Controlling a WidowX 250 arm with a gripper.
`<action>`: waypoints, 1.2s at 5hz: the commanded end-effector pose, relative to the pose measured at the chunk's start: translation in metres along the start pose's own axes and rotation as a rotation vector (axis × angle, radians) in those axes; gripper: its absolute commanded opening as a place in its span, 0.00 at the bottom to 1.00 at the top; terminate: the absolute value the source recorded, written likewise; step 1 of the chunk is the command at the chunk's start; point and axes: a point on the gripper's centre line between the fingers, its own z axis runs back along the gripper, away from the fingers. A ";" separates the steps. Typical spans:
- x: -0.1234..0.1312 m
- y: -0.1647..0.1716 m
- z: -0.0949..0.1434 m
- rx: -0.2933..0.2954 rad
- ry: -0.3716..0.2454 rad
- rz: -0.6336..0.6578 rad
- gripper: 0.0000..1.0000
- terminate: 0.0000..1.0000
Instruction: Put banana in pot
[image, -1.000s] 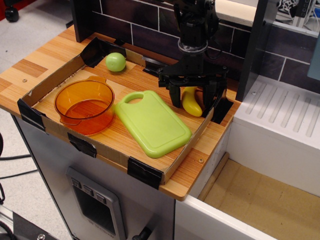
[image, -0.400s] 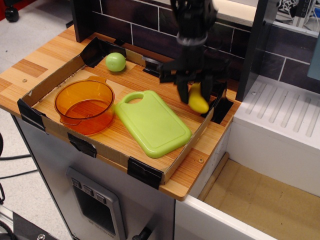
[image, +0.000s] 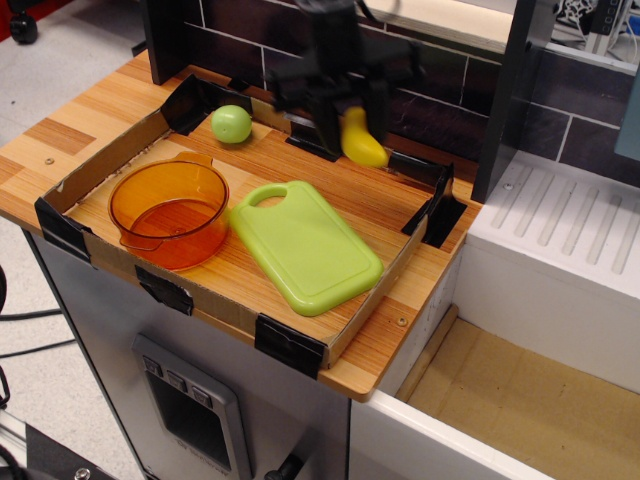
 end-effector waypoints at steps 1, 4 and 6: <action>0.006 0.060 0.045 0.053 -0.002 0.042 0.00 0.00; 0.009 0.115 0.029 0.138 0.020 -0.024 0.00 0.00; 0.009 0.121 0.015 0.190 -0.004 -0.031 0.00 0.00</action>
